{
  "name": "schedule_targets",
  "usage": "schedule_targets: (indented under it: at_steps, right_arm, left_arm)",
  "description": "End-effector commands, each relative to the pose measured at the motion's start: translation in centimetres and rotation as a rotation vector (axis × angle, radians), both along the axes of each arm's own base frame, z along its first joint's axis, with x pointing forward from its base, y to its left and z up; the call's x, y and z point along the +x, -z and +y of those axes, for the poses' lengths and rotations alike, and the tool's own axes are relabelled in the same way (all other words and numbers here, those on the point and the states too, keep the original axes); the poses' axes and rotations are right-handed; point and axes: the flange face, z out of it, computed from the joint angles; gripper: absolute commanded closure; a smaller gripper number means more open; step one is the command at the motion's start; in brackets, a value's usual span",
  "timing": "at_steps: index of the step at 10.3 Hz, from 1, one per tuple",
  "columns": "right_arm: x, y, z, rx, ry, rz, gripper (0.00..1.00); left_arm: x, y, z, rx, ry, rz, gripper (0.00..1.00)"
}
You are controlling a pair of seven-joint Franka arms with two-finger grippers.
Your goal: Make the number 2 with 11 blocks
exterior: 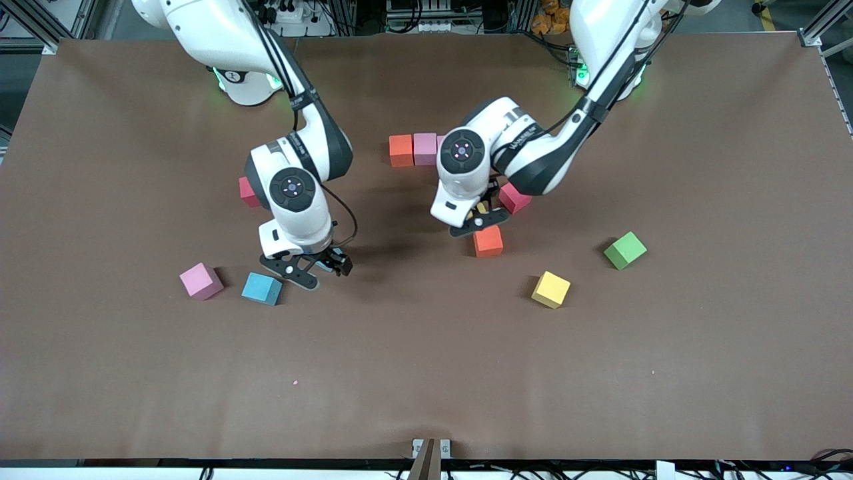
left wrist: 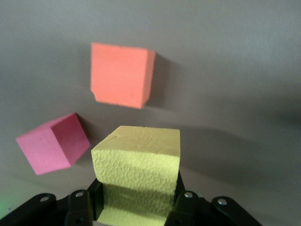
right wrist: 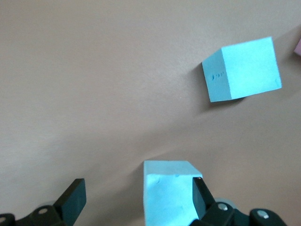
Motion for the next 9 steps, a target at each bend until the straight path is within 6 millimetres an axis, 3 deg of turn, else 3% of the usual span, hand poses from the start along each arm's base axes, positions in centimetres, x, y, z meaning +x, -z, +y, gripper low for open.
schedule_targets:
  at_steps: [1,5,9]
  right_arm:
    - [-2.1,1.0,-1.1,0.009,-0.053,0.024,0.0]
    - [-3.7,3.3,-3.0,0.052,-0.026,0.001,0.0]
    - [-4.0,3.6,-3.1,0.148,0.011,0.044,0.0]
  left_arm:
    - [-2.3,0.7,-1.0,-0.015,0.04,-0.024,0.58]
    - [-4.0,3.5,-1.4,-0.027,0.121,-0.061,0.59]
    - [-5.5,5.5,-2.5,-0.017,0.187,-0.052,0.59]
